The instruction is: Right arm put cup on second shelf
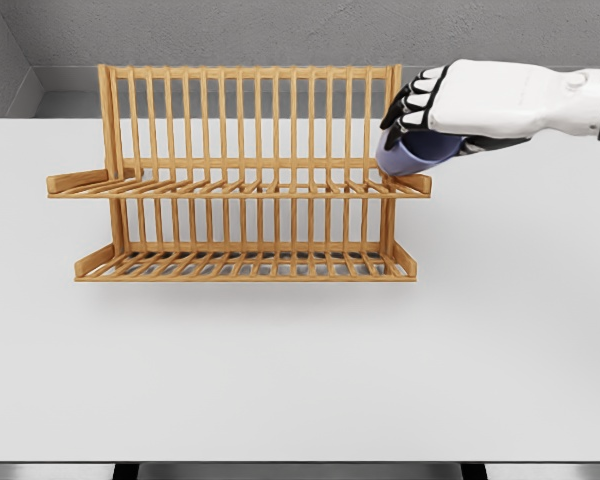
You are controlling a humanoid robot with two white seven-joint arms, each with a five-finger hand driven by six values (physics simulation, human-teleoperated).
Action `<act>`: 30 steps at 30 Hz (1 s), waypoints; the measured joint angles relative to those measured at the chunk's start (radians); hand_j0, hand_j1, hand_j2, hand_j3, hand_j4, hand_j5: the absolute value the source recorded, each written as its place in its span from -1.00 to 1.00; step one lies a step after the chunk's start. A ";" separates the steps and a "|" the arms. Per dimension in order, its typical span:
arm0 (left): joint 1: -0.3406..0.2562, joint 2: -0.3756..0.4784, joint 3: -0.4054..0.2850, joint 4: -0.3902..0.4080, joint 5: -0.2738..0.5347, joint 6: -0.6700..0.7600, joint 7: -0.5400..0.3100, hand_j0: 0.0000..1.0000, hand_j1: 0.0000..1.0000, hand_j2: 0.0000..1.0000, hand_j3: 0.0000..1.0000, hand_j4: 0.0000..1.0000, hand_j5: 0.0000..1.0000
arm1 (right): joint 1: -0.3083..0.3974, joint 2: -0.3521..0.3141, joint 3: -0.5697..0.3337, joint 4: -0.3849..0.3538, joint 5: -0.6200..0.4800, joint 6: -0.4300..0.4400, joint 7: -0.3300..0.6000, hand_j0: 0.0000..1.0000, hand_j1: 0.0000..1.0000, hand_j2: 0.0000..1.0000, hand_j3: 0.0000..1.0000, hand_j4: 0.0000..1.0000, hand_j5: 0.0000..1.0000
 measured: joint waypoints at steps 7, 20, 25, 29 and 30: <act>0.000 0.000 0.000 0.000 0.000 0.000 0.000 1.00 1.00 1.00 1.00 1.00 1.00 | 0.000 0.003 0.009 -0.010 0.003 0.000 -0.001 0.31 0.31 0.31 0.31 0.31 0.31; -0.002 0.000 0.000 0.000 0.000 0.000 0.000 1.00 1.00 1.00 1.00 1.00 1.00 | 0.000 0.011 0.056 -0.006 0.007 0.001 0.000 1.00 1.00 1.00 1.00 1.00 1.00; -0.002 0.000 0.000 0.000 0.000 0.000 0.000 1.00 1.00 1.00 1.00 1.00 1.00 | -0.002 0.003 0.000 0.002 0.007 0.001 0.002 1.00 1.00 1.00 1.00 1.00 1.00; -0.002 0.000 0.000 0.000 0.000 0.000 0.000 1.00 1.00 1.00 1.00 1.00 1.00 | 0.044 -0.017 -0.116 0.059 0.006 0.000 0.003 1.00 1.00 1.00 1.00 1.00 1.00; -0.002 0.000 0.000 0.000 0.000 0.000 0.000 1.00 1.00 1.00 1.00 1.00 1.00 | 0.089 -0.023 -0.152 0.093 0.007 0.000 0.002 1.00 1.00 1.00 1.00 1.00 1.00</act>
